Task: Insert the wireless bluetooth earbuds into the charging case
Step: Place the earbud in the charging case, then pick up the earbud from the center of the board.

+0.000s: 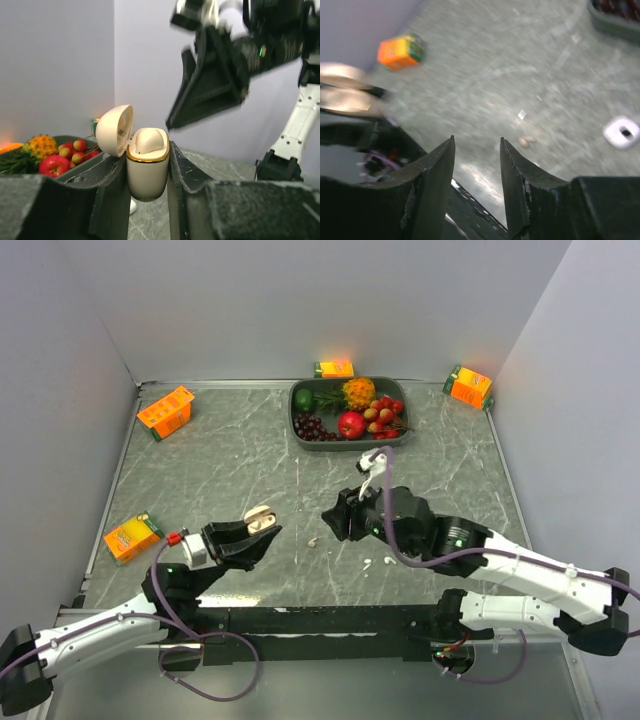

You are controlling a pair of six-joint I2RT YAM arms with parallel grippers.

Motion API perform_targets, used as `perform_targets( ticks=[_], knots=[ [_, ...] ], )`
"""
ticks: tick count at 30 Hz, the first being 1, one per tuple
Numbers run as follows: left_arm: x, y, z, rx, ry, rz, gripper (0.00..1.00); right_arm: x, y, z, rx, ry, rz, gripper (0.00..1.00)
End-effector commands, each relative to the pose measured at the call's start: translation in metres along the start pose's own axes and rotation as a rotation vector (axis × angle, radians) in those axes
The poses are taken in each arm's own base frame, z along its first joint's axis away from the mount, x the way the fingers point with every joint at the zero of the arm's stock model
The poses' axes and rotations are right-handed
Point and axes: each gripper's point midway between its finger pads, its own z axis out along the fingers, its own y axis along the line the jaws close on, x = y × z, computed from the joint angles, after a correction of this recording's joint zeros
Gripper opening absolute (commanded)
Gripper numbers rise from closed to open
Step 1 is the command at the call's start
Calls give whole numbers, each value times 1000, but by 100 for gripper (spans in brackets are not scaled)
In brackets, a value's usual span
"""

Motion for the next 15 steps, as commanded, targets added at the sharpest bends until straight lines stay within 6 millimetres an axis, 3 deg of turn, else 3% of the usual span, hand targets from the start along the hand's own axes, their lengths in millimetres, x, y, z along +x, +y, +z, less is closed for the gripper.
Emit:
perform_targets(
  ticks=[1,6,12,15],
  knots=[
    [9,12,-12,-107,10,-145,1,74,-35,19,95,199,20,53],
    [14,15,-15,-146,32,-226,1,133,-44,49,124,361,16,61],
    [20,20,-20,-206,52,-330,1,168,-54,80,187,453,6,63],
    [25,18,-22,-204,70,-343,1,173,-60,94,216,458,-12,63]
  ],
)
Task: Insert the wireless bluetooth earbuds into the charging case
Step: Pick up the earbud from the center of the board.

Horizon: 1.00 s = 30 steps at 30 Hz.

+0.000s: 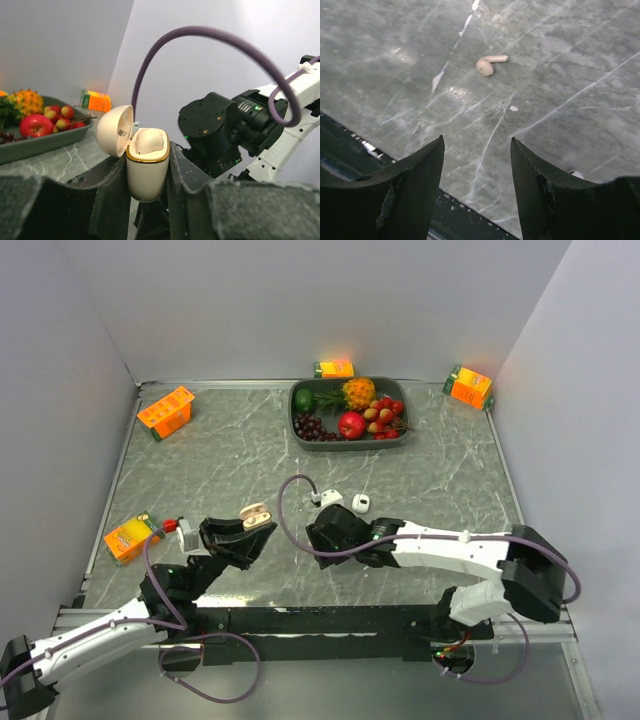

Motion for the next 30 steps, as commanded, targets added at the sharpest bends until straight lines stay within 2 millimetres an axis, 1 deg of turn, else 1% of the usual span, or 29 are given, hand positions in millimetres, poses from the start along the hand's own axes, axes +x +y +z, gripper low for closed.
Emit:
perform_targets(
  ticks=[1,2,3,5,6,8,10,11,12,13,16,17,21,28,30],
  knots=[
    [20,8,-10,-36,49,-70,1,-25,9,17,-1,-58,29,62],
    [21,8,-10,-36,54,-68,1,-29,8,21,9,-62,33,62],
    [19,7,-11,-33,47,-67,1,-25,5,30,29,-39,33,61],
    [18,7,-11,-31,44,-60,1,-25,-1,43,56,-19,57,59],
    [14,6,-12,-27,31,-62,1,-24,0,47,48,-9,70,58],
    [12,7,-13,-31,28,-53,1,-25,-4,57,60,-5,118,56],
    [14,9,-16,-40,36,-42,1,-28,-2,62,49,-2,156,54],
    [14,10,-17,-44,41,-36,1,-25,-3,67,60,15,159,53],
    [14,10,-18,-46,42,-32,1,-25,-3,69,65,17,164,53],
    [13,11,-18,-48,40,-27,1,-29,-1,70,63,13,172,53],
    [8,12,-20,-58,28,-22,1,-26,-2,80,80,33,181,51],
    [6,12,-20,-56,19,-23,1,-28,-1,81,80,31,185,50],
    [7,12,-21,-56,24,-25,1,-26,1,87,82,55,201,46],
    [6,11,-21,-51,21,-18,1,-22,-2,90,91,88,262,28],
    [7,11,-21,-49,25,-16,1,-23,0,90,86,92,277,26]
  ],
)
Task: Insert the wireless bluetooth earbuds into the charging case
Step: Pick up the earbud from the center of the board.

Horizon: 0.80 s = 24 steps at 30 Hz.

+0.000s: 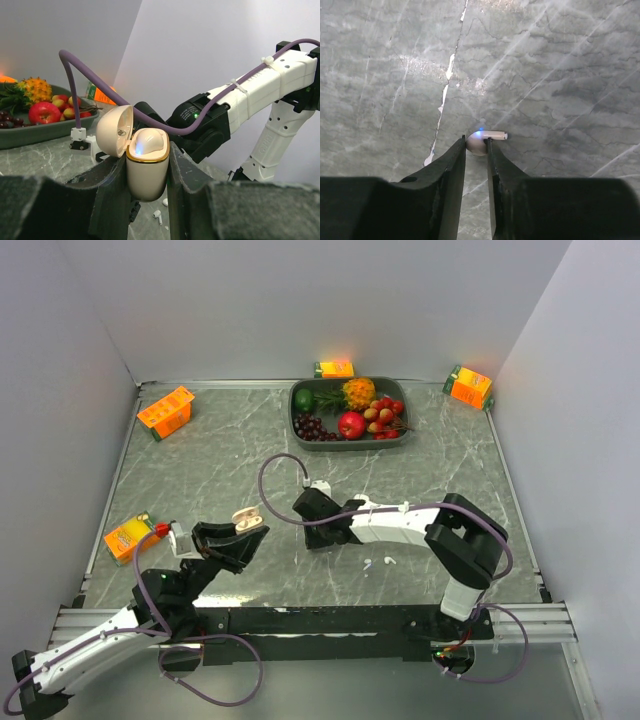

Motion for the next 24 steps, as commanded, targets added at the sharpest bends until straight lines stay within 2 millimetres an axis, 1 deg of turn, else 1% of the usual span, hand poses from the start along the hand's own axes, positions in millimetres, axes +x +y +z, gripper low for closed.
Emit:
perform_targets(
  ticks=[1,3,4,6,7,8,9,10,11,12,13,14,15,16,17,20,21,22,23,24],
  knots=[
    [8,3,-2,1,5,11,1,-8,7,2,-9,8,63,24],
    [7,3,-2,0,3,13,1,-7,8,2,-11,15,77,21],
    [8,3,-3,0,4,13,1,-7,6,2,-9,16,90,13],
    [7,3,-2,2,4,14,1,-6,5,1,-16,30,134,4],
    [8,3,-3,2,6,14,1,-10,5,-4,-25,21,159,0],
    [8,3,-3,3,5,15,1,-13,4,-8,-31,11,190,0],
    [7,3,-2,3,5,18,1,-9,0,-9,-26,15,245,0],
    [8,3,-2,1,6,18,1,-20,-4,-18,-37,-14,301,0],
    [7,3,-2,3,4,17,1,-23,-7,-22,-37,-22,386,0],
    [7,3,-2,1,5,19,1,-21,-17,-22,-26,-23,442,0],
    [7,3,-2,2,4,22,1,-28,-20,-31,-44,-43,502,0],
    [7,3,-2,1,5,21,1,-35,-32,-32,-30,-53,579,0],
    [7,4,-2,-2,5,25,1,-34,-39,-34,-12,-47,663,0],
    [6,4,-1,-3,2,27,1,-37,-45,-36,6,-55,710,0],
    [7,4,-1,-2,4,29,1,-42,-54,-36,29,-54,783,0],
    [6,4,-1,-5,0,37,1,-46,-68,-31,123,-26,849,0],
    [6,6,0,-12,0,40,1,-51,-67,-26,144,-14,855,2],
    [5,5,0,-10,-1,43,1,-46,-71,-24,179,18,860,5],
    [6,6,0,-10,1,44,1,-45,-69,-21,184,41,873,6],
    [6,6,0,-10,1,46,1,-42,-72,-14,208,65,887,9]
  ],
)
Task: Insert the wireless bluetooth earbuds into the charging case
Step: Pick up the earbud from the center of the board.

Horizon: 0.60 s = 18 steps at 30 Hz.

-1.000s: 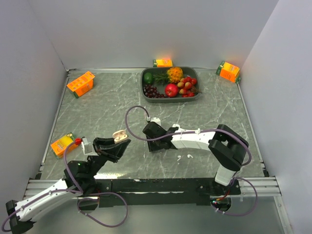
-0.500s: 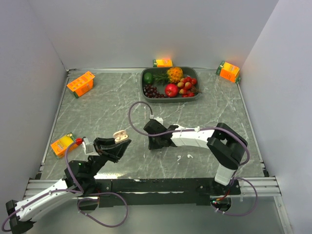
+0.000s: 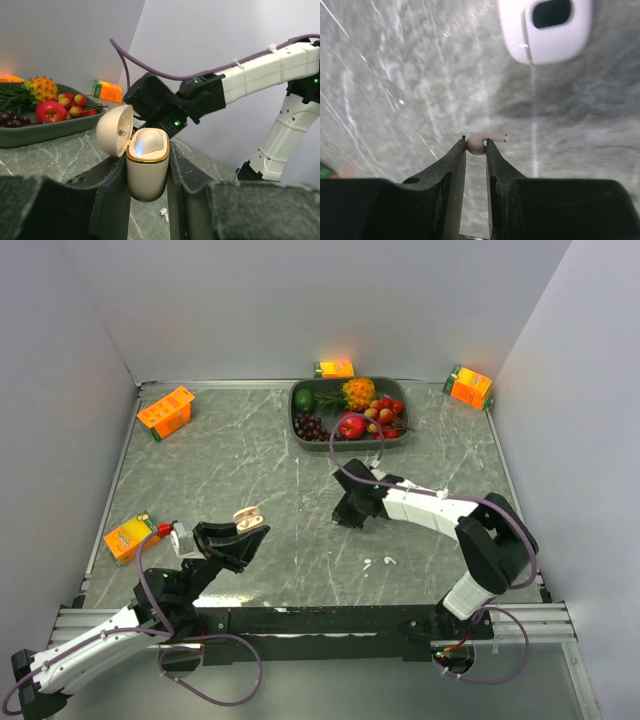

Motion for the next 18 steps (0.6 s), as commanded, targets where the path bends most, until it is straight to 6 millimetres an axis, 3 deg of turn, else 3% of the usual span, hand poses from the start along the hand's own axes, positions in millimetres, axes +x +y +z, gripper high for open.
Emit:
perform_targets(
  ticks=[1,7,12,18],
  knots=[
    [3,3,0,-1,-9,20,1,2,1,14,103,54,118,9],
    [4,3,0,0,-7,22,1,6,-4,24,139,80,138,15],
    [5,3,-1,0,-5,18,1,9,-7,25,140,91,106,35],
    [5,2,-1,4,-6,20,1,6,1,12,106,87,62,47]
  ],
)
